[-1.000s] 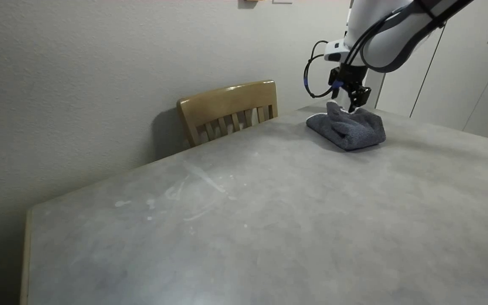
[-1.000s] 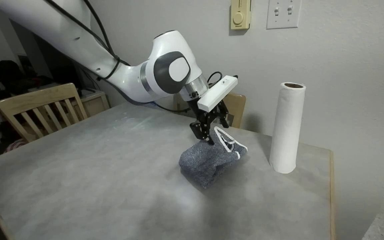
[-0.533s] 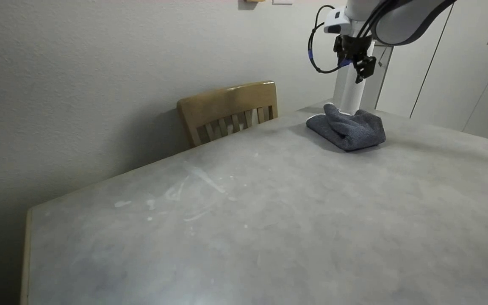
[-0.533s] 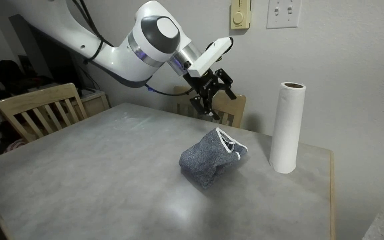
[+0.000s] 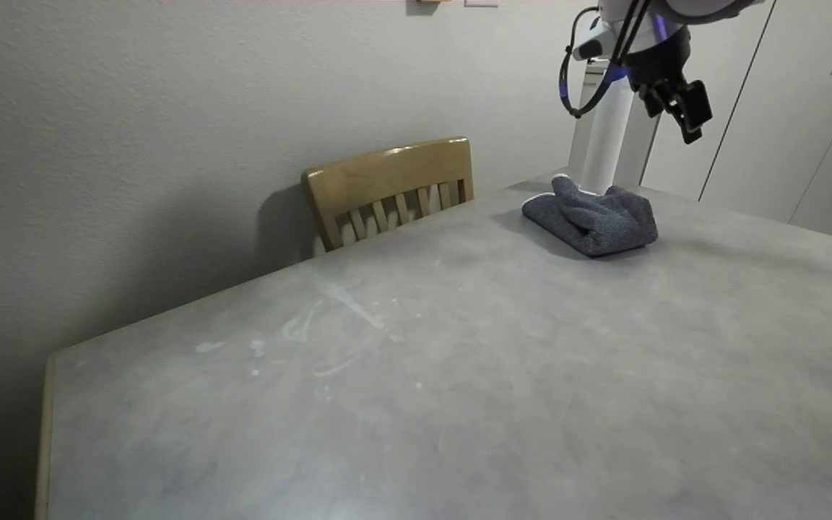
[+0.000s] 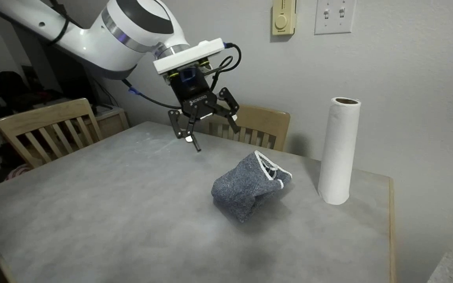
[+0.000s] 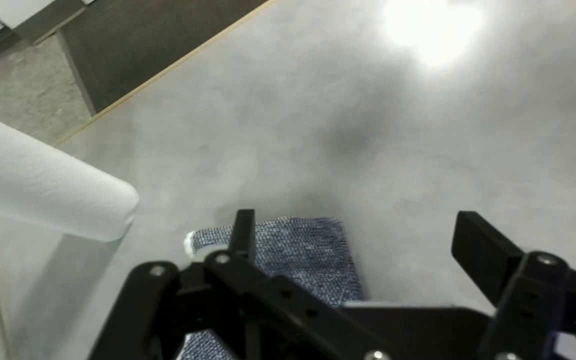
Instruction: Fold the towel once
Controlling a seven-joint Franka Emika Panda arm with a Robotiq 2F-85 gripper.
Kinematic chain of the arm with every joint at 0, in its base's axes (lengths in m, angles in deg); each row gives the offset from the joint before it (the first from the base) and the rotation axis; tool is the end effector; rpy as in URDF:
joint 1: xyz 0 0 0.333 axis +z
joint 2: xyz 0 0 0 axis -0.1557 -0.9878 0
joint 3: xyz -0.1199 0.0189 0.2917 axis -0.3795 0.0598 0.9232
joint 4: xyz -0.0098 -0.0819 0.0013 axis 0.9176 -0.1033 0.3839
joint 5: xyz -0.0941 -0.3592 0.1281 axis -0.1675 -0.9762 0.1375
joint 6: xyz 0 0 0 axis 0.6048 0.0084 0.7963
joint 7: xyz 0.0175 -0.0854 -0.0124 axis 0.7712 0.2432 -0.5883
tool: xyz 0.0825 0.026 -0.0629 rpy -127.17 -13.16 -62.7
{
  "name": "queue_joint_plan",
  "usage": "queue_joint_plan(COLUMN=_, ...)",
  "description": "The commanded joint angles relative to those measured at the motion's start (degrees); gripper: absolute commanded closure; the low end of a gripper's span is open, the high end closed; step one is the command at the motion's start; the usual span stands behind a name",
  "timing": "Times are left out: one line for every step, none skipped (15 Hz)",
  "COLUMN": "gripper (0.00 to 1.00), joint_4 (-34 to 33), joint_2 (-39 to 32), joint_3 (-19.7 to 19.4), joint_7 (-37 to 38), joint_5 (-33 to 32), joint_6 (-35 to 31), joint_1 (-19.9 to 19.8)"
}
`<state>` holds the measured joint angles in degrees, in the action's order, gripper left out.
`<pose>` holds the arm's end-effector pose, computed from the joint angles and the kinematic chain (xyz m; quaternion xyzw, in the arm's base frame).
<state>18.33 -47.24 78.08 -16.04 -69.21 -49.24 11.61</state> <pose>0.6302 -0.1083 0.3246 0.8332 0.4371 -0.2300 0.2487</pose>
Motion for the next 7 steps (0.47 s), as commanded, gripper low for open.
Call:
queue_joint_plan(gripper=0.0, joint_4=0.35, joint_2=0.66, joint_3=3.79, joint_7=1.94, joint_5=0.36, joint_6=3.71, joint_1=-2.26)
queue_joint_plan(gripper=0.0, joint_4=0.73, joint_2=0.96, joint_3=4.57, joint_7=3.06, joint_5=1.35, joint_6=5.78, joint_1=-2.12)
queue_joint_plan(gripper=0.0, joint_4=0.98, joint_2=1.12, joint_3=4.97, joint_7=3.64, joint_5=1.72, joint_6=6.43, joint_1=-2.04)
queue_joint_plan(gripper=0.0, joint_4=1.15, joint_2=1.16, joint_3=5.07, joint_7=3.86, joint_5=1.85, joint_6=6.55, joint_1=-2.03)
queue_joint_plan(gripper=0.0, joint_4=1.24, joint_2=1.16, joint_3=5.06, joint_7=3.88, joint_5=1.9, joint_6=6.57, joint_1=-2.1)
queue_joint_plan(gripper=0.0, joint_4=1.29, joint_2=1.17, joint_3=5.03, joint_7=3.87, joint_5=1.92, joint_6=6.57, joint_1=-2.24)
queue_joint_plan(gripper=0.0, joint_4=1.32, joint_2=1.17, joint_3=5.01, joint_7=3.87, joint_5=1.93, joint_6=6.56, joint_1=-2.35)
